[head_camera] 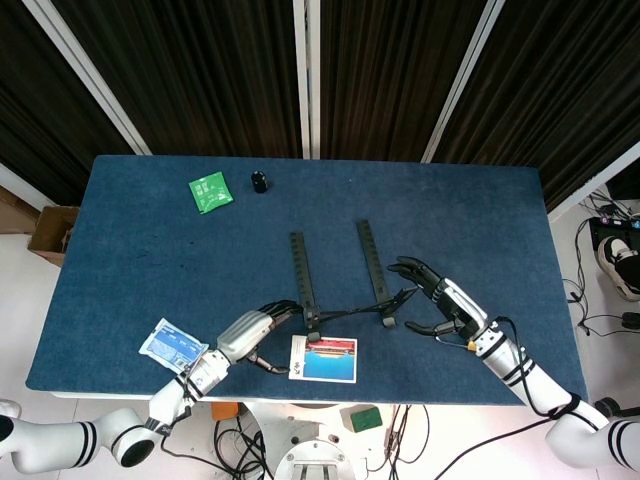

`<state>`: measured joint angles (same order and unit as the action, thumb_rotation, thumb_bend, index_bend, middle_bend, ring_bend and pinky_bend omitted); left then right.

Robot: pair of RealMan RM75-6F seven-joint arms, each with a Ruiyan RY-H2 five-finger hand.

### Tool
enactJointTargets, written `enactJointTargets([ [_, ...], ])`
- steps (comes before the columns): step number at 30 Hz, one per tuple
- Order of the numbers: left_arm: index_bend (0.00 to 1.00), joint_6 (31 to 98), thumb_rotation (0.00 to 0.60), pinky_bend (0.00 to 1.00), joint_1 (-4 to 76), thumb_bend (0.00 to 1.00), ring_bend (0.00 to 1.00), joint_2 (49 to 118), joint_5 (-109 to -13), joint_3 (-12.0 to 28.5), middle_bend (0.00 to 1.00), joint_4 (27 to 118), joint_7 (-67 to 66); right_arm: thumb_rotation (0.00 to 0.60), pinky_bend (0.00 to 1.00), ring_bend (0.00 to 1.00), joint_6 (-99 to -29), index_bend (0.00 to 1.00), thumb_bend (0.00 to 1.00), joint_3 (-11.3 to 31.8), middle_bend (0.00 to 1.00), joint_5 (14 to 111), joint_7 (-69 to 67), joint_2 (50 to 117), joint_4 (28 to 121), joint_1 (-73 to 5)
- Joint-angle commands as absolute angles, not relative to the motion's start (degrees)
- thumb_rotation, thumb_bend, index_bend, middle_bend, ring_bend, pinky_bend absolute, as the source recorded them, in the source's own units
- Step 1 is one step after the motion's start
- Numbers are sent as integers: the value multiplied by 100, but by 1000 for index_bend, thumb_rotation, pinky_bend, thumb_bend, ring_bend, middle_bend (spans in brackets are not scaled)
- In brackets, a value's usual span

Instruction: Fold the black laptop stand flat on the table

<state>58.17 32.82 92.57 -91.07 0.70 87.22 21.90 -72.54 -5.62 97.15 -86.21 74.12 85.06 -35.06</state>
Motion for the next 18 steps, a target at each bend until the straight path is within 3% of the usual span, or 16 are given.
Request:
enactJointTargets([
  [1, 136, 6076, 600, 147, 3203, 31, 90, 9191, -9051, 160, 143, 8689, 2055, 600, 74, 2, -6981, 96, 176, -584, 147, 9644, -8302, 7473, 8427, -3557],
  [7, 135, 6524, 600, 143, 2958, 31, 90, 8871, -8866, 248, 143, 8741, 1515, 600, 72, 0, -6247, 51, 176, -147, 121, 9055, -7308, 7818, 8334, -3856],
  [14, 135, 6962, 600, 137, 2601, 31, 90, 8515, -8585, 268, 143, 8898, 1100, 600, 60, 0, -5252, 0, 176, 849, 78, 7730, -6254, 8705, 7681, -4419],
  [18, 135, 7075, 600, 137, 2483, 31, 90, 8379, -8533, 242, 142, 8928, 1029, 600, 16, 0, -5139, 0, 176, 1292, 7, 7151, -5803, 9128, 7357, -4537],
])
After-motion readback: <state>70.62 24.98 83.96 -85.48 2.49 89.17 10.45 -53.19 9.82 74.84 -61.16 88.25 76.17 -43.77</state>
